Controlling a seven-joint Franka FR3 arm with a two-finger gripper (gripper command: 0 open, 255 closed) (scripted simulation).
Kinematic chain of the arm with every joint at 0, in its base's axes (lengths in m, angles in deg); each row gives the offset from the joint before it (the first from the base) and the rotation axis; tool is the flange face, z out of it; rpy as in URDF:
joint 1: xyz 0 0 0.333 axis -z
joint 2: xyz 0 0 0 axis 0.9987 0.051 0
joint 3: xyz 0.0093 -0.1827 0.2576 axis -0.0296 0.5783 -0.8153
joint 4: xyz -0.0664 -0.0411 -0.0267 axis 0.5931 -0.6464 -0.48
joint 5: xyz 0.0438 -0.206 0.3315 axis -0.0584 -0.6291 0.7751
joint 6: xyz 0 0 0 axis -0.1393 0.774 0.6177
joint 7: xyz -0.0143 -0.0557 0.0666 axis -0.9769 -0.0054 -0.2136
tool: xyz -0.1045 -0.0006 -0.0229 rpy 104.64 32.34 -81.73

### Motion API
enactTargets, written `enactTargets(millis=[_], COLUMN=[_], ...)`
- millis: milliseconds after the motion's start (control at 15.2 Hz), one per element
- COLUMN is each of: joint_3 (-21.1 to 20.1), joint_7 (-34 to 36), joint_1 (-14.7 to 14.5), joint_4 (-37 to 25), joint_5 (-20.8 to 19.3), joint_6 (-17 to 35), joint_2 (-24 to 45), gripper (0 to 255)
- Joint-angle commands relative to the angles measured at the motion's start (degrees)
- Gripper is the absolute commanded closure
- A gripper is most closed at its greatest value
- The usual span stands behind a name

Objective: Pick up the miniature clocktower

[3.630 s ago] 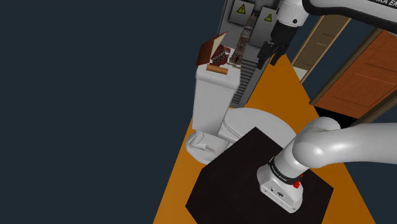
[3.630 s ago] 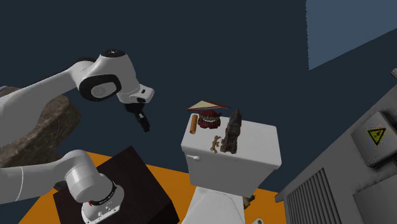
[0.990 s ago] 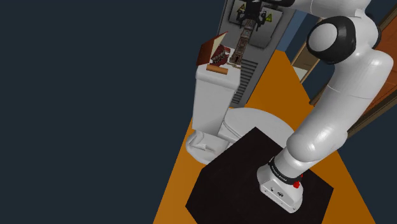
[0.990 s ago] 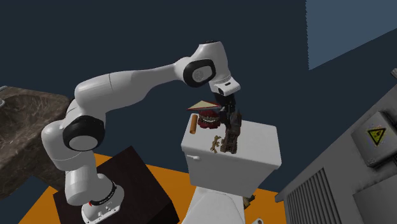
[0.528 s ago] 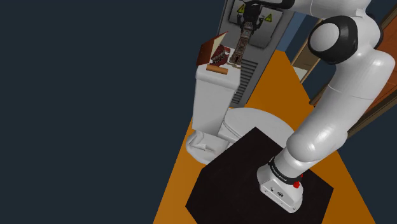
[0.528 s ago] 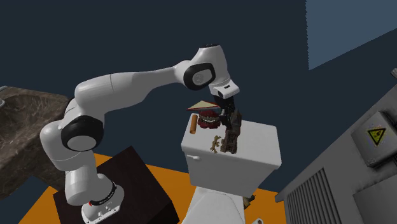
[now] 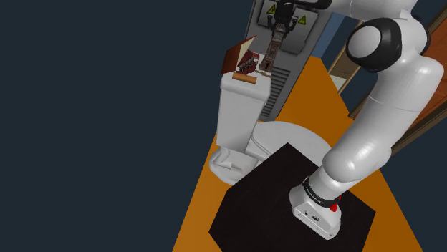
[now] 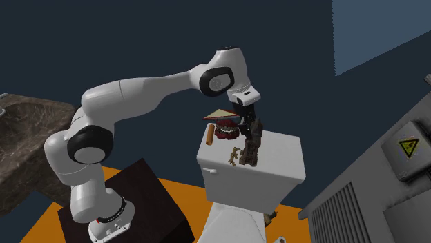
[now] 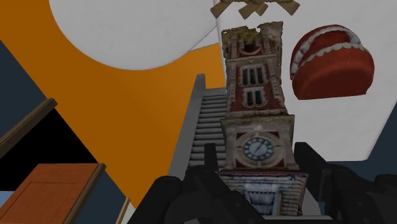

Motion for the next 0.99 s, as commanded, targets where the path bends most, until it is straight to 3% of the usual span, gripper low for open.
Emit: enactTargets(millis=[0, 792, 924], joint_3=[-0.02, 0.11, 0.12], joint_7=[-0.50, -4.53, -4.59], joint_1=[-0.04, 0.00, 0.00], joint_4=[-2.08, -19.49, -19.76], joint_5=[0.14, 1.04, 1.05], joint_6=[-1.53, -12.76, -12.92], joint_2=[0.47, 6.00, 6.09], gripper=[255, 255, 255])
